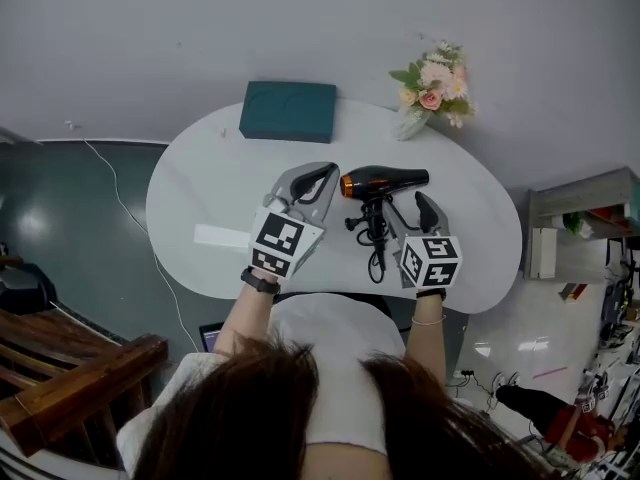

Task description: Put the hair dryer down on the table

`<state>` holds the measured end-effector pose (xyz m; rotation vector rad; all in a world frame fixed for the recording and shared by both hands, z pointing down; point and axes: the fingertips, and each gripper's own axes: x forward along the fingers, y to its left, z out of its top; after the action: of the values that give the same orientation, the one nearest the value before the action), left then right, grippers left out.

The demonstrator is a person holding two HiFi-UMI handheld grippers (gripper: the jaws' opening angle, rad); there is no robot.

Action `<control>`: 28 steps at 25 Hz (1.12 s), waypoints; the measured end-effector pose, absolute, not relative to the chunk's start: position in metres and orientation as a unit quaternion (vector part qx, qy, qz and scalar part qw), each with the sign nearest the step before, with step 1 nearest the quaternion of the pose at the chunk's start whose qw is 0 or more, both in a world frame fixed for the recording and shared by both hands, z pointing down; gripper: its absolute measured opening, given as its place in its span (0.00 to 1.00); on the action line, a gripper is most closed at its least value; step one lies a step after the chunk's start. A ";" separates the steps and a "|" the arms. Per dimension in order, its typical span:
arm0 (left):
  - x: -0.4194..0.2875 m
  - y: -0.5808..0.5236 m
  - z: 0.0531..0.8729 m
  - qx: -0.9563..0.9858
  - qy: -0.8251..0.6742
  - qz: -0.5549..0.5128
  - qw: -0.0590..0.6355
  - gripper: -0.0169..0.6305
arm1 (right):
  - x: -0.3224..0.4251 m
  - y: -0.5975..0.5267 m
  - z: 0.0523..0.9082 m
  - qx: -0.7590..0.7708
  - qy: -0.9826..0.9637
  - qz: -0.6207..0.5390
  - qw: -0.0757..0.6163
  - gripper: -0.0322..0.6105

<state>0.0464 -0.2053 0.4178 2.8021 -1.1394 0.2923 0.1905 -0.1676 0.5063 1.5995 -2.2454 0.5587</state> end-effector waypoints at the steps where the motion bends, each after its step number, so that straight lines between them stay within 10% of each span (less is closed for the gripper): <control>1: 0.046 -0.206 0.414 0.921 -0.376 0.093 0.048 0.12 | 0.191 -0.170 0.494 0.562 -0.792 0.183 0.154 0.49; 13: 0.040 -0.214 0.372 0.919 -0.390 0.061 0.018 0.12 | 0.184 -0.186 0.378 0.543 -0.835 0.056 0.071 0.47; 28: 0.048 -0.218 0.366 0.919 -0.388 0.062 0.010 0.12 | 0.197 -0.187 0.370 0.547 -0.834 0.067 0.027 0.14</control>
<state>0.0482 -0.2185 0.3663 2.8711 -1.2119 0.1944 0.1968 -0.1870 0.3698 1.6889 -2.5755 0.2074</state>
